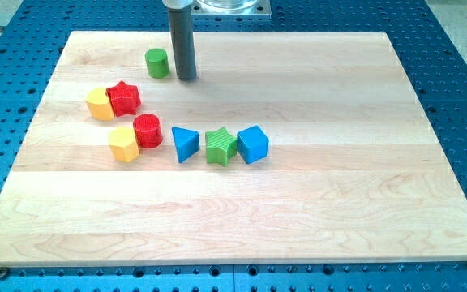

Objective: Push the red star slightly towards left

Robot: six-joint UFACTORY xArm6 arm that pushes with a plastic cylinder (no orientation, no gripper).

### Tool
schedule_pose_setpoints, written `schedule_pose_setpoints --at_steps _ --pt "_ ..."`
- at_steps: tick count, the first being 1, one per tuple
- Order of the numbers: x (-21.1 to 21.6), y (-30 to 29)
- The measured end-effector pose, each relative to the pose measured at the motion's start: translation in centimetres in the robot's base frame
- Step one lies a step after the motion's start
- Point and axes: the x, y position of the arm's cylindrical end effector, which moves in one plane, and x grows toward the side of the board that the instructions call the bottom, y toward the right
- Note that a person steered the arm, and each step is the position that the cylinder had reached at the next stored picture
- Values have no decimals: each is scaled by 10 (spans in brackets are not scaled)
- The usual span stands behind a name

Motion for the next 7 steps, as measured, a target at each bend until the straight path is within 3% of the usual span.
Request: schedule_pose_setpoints --at_steps 2,3,4,5,7 --pt "-32 -104" --pt "-17 -12" --pt "45 14" --pt "86 -16" --pt "48 -69"
